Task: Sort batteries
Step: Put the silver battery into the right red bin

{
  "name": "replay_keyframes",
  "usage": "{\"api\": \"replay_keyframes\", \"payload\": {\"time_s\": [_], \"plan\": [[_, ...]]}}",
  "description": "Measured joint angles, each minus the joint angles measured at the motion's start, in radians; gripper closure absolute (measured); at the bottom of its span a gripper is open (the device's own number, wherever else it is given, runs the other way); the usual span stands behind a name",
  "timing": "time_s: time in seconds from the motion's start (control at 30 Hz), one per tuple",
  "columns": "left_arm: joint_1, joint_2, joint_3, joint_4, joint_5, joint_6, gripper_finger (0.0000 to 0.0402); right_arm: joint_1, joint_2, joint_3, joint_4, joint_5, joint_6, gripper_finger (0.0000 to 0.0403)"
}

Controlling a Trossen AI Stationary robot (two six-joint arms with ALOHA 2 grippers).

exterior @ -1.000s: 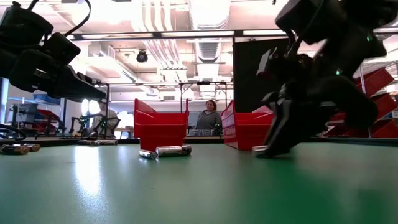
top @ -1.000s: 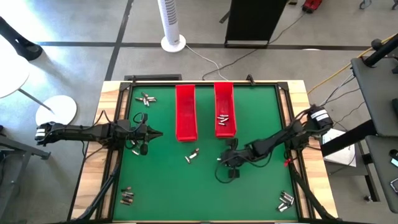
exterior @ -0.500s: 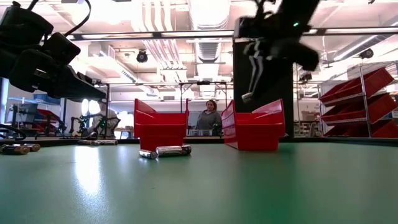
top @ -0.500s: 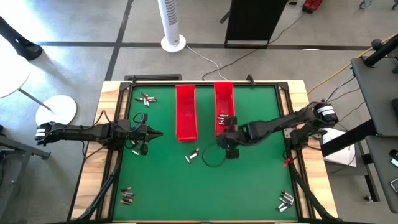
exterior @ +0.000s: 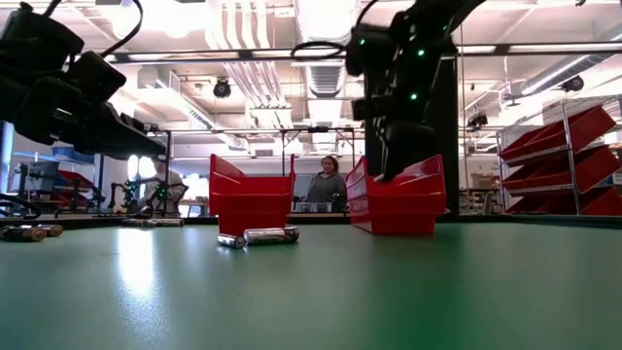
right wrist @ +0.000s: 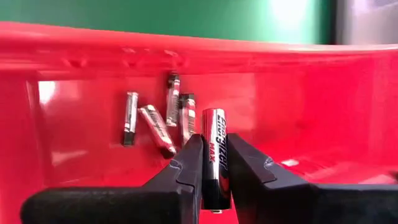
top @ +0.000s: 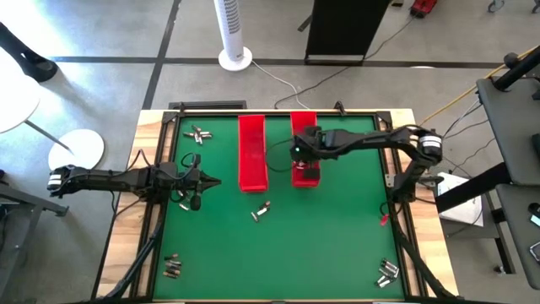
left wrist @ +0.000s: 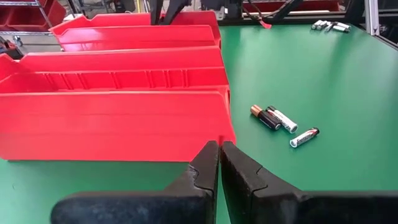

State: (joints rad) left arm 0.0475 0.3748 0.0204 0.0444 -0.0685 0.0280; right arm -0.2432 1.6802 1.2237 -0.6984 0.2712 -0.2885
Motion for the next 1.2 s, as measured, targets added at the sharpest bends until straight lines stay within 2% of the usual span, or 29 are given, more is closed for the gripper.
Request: {"api": "replay_keyframes", "payload": {"time_s": [0.07,0.27,0.53,0.8,1.2], "plan": [[0.000,0.002,0.000,0.000,0.000,0.000,0.0402,-0.017,0.037,0.032,-0.011,-0.038,-0.011,0.0355],[0.000,0.002,0.000,0.000,0.000,0.000,0.0402,-0.065,0.132,0.111,-0.106,-0.040,-0.028,0.0354],[0.000,0.004,0.000,0.000,0.000,0.000,0.0402,-0.099,0.213,0.142,-0.108,-0.047,-0.085,0.0354],[0.000,0.006,0.000,0.000,0.000,0.000,0.0402,-0.123,0.259,0.146,-0.091,-0.052,-0.105,0.0353],[0.000,0.005,0.000,0.000,0.000,0.000,0.0402,-0.124,0.264,0.144,-0.068,-0.087,-0.116,0.0350]]}}
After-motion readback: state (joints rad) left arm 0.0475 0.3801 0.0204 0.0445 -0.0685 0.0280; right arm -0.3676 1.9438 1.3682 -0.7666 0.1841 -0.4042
